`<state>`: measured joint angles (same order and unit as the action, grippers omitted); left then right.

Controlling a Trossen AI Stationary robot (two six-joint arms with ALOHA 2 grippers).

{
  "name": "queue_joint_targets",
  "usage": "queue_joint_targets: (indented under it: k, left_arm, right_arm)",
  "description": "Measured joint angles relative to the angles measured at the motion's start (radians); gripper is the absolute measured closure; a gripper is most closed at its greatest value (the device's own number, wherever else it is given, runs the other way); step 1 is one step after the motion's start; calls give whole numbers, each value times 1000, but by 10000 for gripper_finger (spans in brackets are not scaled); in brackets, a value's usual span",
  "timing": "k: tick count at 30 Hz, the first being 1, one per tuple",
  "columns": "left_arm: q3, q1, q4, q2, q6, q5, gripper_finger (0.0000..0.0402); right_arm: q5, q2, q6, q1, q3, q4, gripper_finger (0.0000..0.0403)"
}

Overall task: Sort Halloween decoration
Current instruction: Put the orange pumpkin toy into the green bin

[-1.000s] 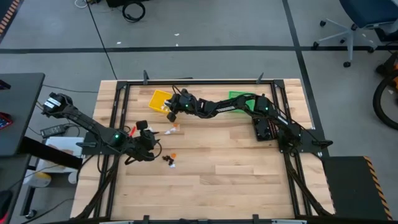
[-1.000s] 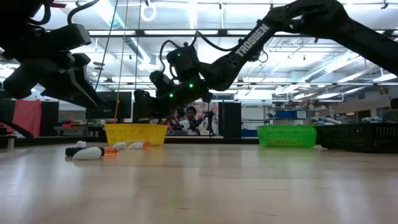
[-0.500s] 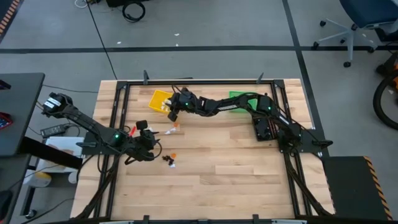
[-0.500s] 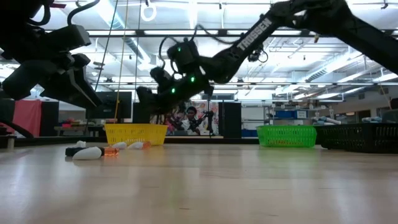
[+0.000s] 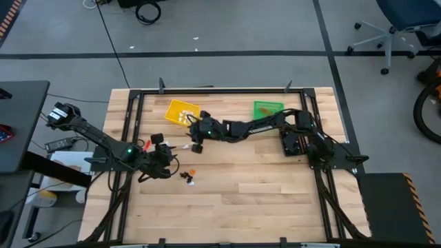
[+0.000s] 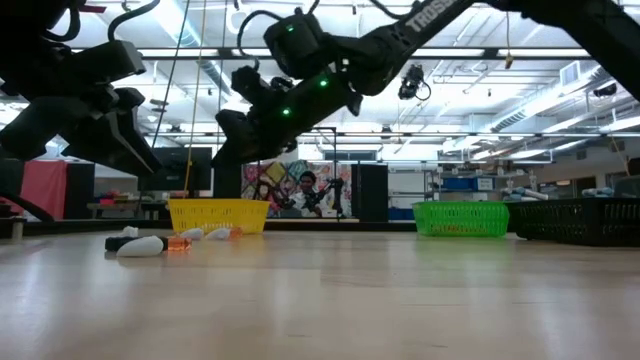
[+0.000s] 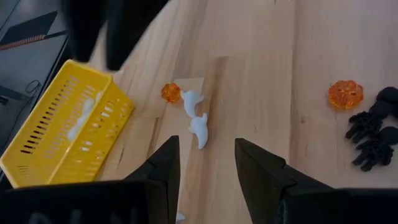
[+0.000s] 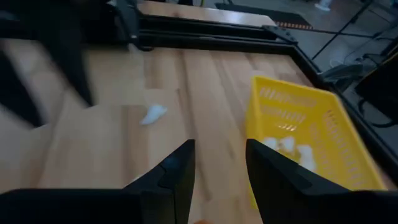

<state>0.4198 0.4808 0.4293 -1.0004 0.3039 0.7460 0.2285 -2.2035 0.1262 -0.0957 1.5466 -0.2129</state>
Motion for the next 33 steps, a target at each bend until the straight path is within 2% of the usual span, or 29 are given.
queue_joint_targets:
  k: [6,10,20,26,30,33]
  left_arm:
    - [0,0,8,0,-2,0,274]
    - [0,0,8,0,-5,0,274]
    - [0,0,8,0,-4,0,274]
    - [0,0,8,0,0,0,274]
    - [0,0,9,0,1,-7,274]
    - [-3,0,17,0,-13,-7,274]
  right_arm:
    - [0,27,-93,13,-168,-174,257]
    - [0,25,-144,16,-229,-258,257]
    - [14,14,-163,16,-280,-307,257]
    - [14,13,-166,17,-281,-303,256]
    - [14,12,-111,16,-281,-300,252]
    - [13,12,-139,8,-281,-295,245]
